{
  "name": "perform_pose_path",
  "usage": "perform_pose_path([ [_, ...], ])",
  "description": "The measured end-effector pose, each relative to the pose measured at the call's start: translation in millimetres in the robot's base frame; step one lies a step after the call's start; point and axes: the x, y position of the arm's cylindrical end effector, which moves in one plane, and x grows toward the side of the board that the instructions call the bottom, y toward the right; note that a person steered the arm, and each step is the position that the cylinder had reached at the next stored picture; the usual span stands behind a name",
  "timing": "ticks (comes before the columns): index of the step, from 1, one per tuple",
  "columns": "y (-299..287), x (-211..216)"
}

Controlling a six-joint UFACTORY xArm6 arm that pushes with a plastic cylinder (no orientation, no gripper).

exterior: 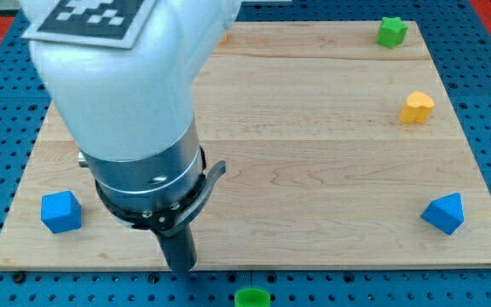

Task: Slide the blue triangle to the bottom center of the board

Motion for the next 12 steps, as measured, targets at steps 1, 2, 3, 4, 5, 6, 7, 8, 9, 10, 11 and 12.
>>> perform_pose_path([
  [1,50.8,-20.4],
  [2,192.2,-78.9],
  [3,234.3,-38.9],
  [4,232.0,-33.7],
  [5,349.6,-22.6],
  [6,406.1,-31.0],
  [7,308.4,-40.7],
  [8,225.7,-62.8],
  [9,313.8,-61.8],
  [10,328.8,-31.9],
  [11,391.1,-46.1],
  [12,382.5,-92.5],
])
